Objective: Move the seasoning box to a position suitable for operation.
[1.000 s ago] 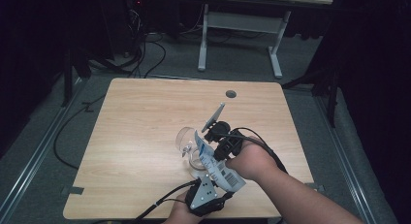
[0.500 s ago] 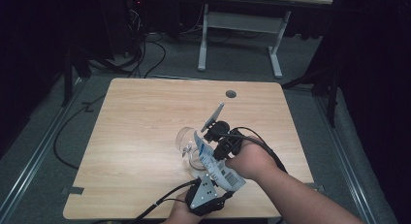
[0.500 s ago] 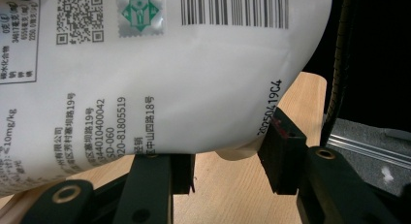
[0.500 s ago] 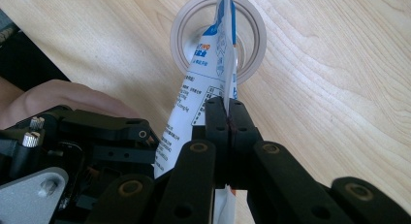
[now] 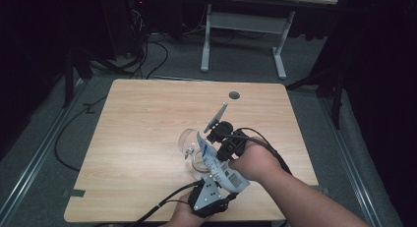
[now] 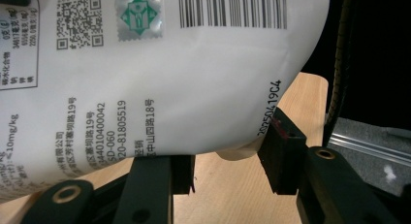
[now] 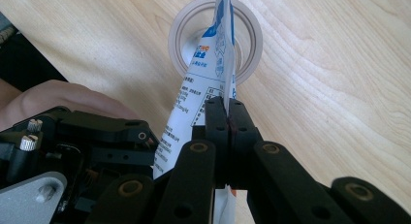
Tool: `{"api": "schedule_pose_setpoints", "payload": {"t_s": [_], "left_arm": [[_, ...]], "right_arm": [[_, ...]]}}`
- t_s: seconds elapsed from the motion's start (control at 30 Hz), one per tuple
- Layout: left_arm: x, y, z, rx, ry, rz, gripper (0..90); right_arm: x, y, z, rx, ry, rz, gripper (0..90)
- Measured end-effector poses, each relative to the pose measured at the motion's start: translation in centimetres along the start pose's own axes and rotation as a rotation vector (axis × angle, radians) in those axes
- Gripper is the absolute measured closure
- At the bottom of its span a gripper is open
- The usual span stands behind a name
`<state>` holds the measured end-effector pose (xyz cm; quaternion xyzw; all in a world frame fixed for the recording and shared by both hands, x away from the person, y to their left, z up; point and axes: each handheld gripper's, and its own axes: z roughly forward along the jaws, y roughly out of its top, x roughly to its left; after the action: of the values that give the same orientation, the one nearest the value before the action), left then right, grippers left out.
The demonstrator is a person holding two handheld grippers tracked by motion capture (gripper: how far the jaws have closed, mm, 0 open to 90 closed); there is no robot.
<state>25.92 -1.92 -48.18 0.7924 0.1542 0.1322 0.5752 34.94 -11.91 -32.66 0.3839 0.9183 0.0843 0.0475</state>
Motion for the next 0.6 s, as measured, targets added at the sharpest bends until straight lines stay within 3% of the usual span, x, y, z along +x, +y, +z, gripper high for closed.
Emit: {"api": "schedule_pose_setpoints", "payload": {"t_s": [0.1,0.23,0.33,0.47,0.6], "left_arm": [[0.16,0.07,-0.01,-0.003,0.000,-0.002,61.3],[0.21,0.00,0.04,-0.008,-0.003,-0.009,61.3],[0.23,-0.07,-0.02,-0.009,-0.004,-0.010,61.3],[0.23,-0.11,-0.06,-0.006,-0.011,-0.016,61.3],[0.25,-0.16,-0.06,-0.007,-0.011,-0.017,61.3]], "right_arm": [[0.08,0.14,-0.16,0.001,0.001,0.018,90.0],[-0.04,0.29,-0.11,0.003,-0.005,0.001,90.0],[0.13,0.37,-0.10,0.013,-0.001,0.025,90.0],[-0.02,0.37,0.11,0.007,-0.003,-0.004,90.0],[0.06,0.38,0.14,0.009,-0.005,0.005,90.0]]}}
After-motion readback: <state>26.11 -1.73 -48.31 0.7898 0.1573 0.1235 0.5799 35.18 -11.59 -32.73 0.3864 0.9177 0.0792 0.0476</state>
